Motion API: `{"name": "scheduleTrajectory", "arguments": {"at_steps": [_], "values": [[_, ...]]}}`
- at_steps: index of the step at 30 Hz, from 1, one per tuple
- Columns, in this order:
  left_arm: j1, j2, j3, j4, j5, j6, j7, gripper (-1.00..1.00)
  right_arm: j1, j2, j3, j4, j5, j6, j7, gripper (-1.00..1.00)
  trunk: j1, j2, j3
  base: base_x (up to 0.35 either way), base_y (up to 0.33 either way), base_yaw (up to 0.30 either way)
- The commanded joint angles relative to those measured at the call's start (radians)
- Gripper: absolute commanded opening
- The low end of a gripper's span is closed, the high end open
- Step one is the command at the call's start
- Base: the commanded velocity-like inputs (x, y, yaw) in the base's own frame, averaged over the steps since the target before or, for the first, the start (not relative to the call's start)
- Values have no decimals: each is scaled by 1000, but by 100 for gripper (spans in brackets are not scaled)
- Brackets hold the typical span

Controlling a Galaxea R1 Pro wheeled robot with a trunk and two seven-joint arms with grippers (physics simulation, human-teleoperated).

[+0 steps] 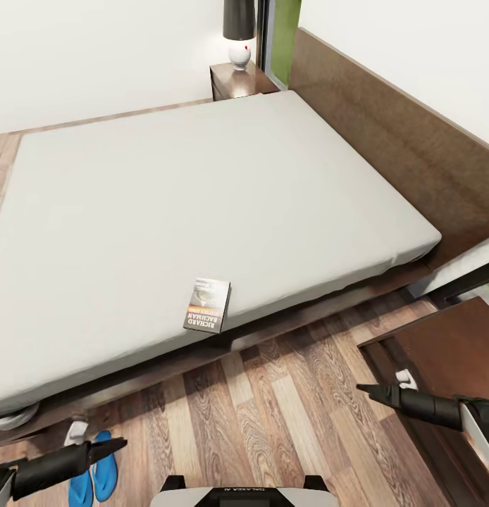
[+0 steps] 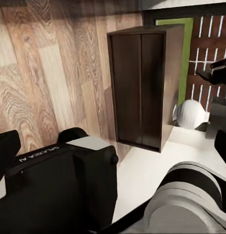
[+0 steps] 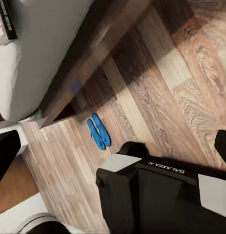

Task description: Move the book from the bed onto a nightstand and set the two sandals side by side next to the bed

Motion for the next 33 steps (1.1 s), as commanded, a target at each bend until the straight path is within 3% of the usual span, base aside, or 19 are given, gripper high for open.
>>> {"name": "scheduleTrajectory", "arguments": {"at_steps": [1, 3, 5, 8, 10, 13, 17, 26, 33], "values": [[3, 0, 10, 14, -10, -2, -5, 100, 0, 0, 0, 13, 2, 3, 1, 100, 0, 0, 0, 0, 0, 0], [15, -1, 10, 112, -11, -116, 8, 100, 0, 1, -1, 111, 40, -74, 3, 100, 0, 0, 0, 0, 0, 0], [17, -1, 10, 145, -11, -159, 20, 100, 0, 1, 0, 191, 53, -150, 1, 100, 0, 0, 0, 0, 0, 0], [19, -1, 10, 170, -12, -180, 61, 100, 0, 1, 1, 307, 63, -246, 3, 100, 0, 0, 0, 0, 0, 0], [23, -5, 10, 195, -12, -188, 140, 100, 0, 1, 1, 374, 66, -296, 3, 100, 0, 0, 0, 0, 0, 0], [25, -19, 10, 205, -12, -190, 222, 100, 0, 1, 1, 396, 68, -313, 1, 100, 0, 0, 0, 0, 0, 0], [25, -27, 10, 209, -12, -192, 265, 100, 0, 1, 2, 399, 68, -320, -1, 100, 0, 0, 0, 0, 0, 0], [25, -25, 13, 206, -4, -191, 280, 100, 0, 1, 2, 406, 68, -323, -2, 100, 0, 0, 0, 0, 0, 0], [25, -25, 14, 206, -3, -191, 280, 100, 0, 1, 2, 408, 68, -323, -1, 100, 0, 0, 4, 0, 0, 176]]}}
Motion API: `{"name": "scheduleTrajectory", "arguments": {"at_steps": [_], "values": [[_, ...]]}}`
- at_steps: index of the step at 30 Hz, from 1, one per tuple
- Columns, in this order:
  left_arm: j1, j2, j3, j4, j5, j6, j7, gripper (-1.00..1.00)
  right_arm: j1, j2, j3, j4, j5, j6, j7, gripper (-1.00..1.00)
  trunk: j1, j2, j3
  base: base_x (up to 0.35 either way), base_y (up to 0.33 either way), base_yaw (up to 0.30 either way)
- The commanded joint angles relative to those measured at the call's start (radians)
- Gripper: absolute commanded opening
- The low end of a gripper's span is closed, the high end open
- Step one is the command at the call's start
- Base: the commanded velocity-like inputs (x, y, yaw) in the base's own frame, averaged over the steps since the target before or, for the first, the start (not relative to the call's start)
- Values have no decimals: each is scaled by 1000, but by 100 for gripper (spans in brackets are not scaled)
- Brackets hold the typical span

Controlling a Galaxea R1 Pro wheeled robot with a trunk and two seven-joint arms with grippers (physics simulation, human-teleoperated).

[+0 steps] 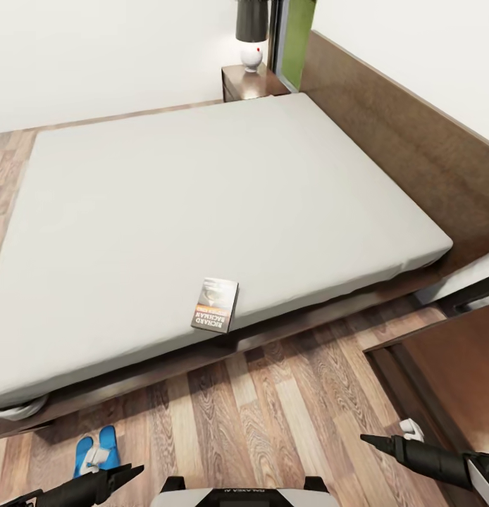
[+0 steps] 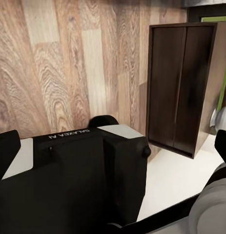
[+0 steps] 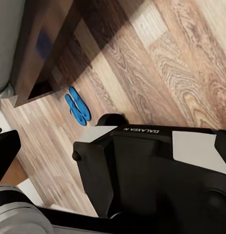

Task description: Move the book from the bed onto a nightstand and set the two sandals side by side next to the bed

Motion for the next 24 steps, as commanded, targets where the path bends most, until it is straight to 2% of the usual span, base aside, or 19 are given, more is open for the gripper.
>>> {"name": "scheduleTrajectory", "arguments": {"at_steps": [1, 24], "values": [[-1, 0, 8, 0, -10, -3, -2, 100, 0, 0, -1, 0, -4, 9, 2, 100, 0, 0, 0, 0, 0, 220], [-1, 0, 8, 1, -11, -4, -2, 100, 0, 0, -1, 1, -4, 9, 2, 100, 0, 0, 17, 0, 0, 232]]}}
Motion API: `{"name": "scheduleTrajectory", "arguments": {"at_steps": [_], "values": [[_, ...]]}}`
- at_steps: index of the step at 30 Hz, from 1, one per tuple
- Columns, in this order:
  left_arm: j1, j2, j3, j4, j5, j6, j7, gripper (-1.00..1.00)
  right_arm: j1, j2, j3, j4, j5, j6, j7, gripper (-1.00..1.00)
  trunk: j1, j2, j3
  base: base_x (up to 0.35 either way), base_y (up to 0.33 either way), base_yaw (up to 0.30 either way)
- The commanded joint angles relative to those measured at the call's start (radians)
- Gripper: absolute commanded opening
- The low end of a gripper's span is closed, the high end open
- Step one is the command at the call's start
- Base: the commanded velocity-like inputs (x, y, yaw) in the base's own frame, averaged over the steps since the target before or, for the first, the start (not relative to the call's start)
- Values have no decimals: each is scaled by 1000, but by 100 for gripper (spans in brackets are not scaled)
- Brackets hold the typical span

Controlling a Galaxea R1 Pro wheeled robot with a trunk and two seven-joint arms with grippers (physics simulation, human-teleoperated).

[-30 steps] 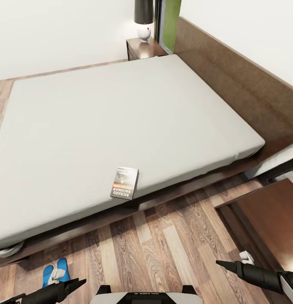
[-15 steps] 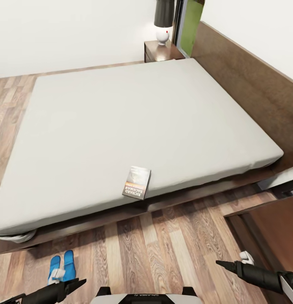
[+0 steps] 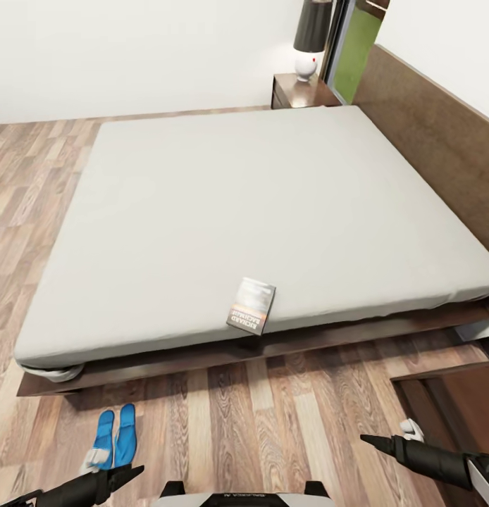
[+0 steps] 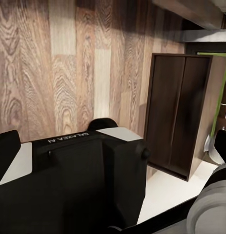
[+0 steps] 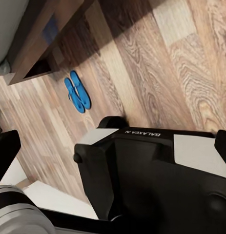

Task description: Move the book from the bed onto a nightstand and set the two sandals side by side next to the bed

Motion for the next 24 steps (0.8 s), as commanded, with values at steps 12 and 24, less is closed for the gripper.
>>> {"name": "scheduleTrajectory", "arguments": {"at_steps": [12, 24], "values": [[-1, 0, 8, 0, -10, -3, -2, 100, 0, 0, -1, 0, -4, 9, 5, 100, 0, 0, 8, 0, 0, 234], [-1, 0, 8, 0, -10, -3, -2, 100, 0, 0, -1, 0, -4, 9, 7, 100, 0, 0, 17, 0, 0, 234]]}}
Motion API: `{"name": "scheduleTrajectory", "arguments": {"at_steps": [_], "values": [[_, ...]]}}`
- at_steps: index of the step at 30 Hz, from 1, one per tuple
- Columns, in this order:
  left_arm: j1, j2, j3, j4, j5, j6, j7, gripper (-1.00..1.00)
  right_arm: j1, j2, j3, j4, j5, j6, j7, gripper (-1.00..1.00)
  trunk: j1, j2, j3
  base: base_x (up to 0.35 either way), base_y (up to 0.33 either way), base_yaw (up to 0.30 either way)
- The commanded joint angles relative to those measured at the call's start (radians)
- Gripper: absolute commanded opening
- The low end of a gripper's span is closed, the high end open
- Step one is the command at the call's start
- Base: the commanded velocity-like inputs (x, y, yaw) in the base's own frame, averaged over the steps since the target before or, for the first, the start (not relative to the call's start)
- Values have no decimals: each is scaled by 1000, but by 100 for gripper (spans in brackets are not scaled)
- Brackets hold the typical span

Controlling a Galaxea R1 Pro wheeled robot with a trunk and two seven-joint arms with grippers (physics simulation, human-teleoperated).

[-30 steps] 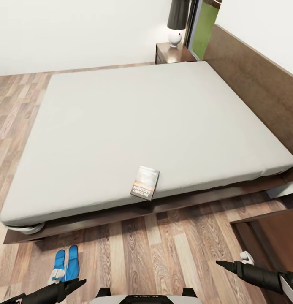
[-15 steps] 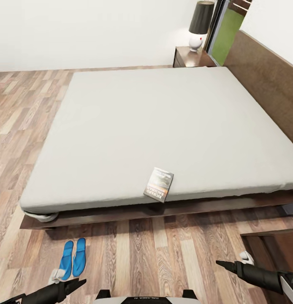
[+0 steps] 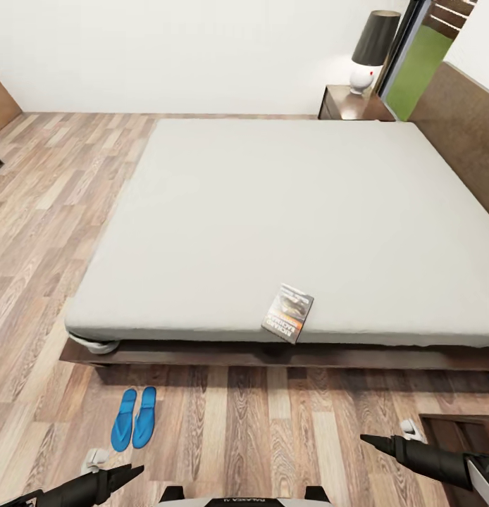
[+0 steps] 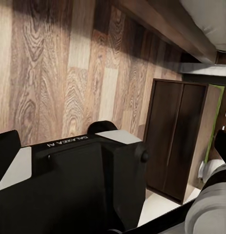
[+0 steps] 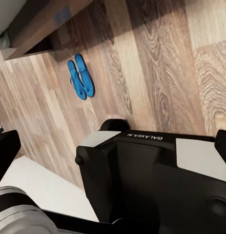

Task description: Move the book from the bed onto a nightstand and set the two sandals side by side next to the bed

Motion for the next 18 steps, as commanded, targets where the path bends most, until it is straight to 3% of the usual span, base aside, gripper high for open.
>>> {"name": "scheduleTrajectory", "arguments": {"at_steps": [1, 7, 18], "values": [[-1, 0, 8, 0, -10, -3, -2, 100, 0, 0, -1, 0, -4, 9, 2, 100, 0, 0, 0, 0, 0, 234], [-1, 0, 9, 0, -10, -3, -2, 100, 0, 0, -1, 0, -4, 9, 4, 100, 0, 0, 2, 0, 0, 145], [-1, 0, 8, 0, -10, -3, -3, 100, 0, 0, -3, 3, -7, 8, 1, 100, 0, 0, 3, 0, 0, 11]]}}
